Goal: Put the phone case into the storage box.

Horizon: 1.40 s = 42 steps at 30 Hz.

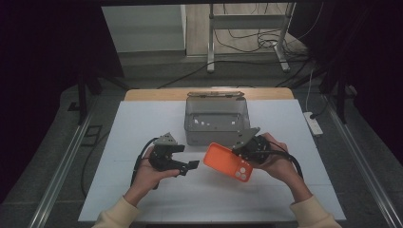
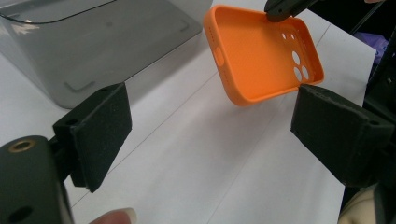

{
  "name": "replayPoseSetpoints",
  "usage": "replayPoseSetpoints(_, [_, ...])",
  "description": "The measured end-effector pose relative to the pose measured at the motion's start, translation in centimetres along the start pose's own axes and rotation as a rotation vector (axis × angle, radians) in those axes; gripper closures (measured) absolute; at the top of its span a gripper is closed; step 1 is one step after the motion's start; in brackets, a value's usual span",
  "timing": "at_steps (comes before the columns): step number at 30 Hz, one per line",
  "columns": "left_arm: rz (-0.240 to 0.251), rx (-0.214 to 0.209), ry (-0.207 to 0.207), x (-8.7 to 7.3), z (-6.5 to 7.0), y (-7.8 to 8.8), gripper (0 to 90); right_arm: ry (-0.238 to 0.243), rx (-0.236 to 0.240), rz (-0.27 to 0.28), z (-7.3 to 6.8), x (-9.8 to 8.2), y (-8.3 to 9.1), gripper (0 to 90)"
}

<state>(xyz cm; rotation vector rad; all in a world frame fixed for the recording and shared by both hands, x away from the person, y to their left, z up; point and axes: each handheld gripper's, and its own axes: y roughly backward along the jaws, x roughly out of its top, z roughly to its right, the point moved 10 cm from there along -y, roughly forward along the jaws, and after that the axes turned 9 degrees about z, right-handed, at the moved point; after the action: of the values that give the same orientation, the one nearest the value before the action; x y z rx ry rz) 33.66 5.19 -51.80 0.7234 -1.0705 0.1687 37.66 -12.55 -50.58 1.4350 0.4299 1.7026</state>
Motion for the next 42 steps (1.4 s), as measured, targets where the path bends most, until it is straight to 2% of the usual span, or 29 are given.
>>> replayPoseSetpoints(13, [-0.01,-0.015,0.006,0.5,0.3,-0.8,12.5,0.008,0.006,-0.009,-0.2,0.2,-0.1,88.9])
replayPoseSetpoints(30, [-0.029,-0.033,0.0,0.9,0.6,-1.7,12.5,0.014,0.002,0.011,-0.4,0.7,-0.3,88.9])
replayPoseSetpoints(33, [-0.027,-0.037,0.001,1.2,0.7,-1.9,12.5,0.008,0.023,0.024,-0.7,0.9,-0.4,88.8])
replayPoseSetpoints(38, [-0.024,-0.046,0.002,1.6,0.8,-2.0,13.8,0.017,0.021,0.019,-0.8,1.0,-0.7,88.8])
replayPoseSetpoints(42, [-0.044,-0.05,0.009,1.4,0.7,-2.5,14.0,0.02,0.024,0.017,-0.8,1.0,-0.8,88.8])
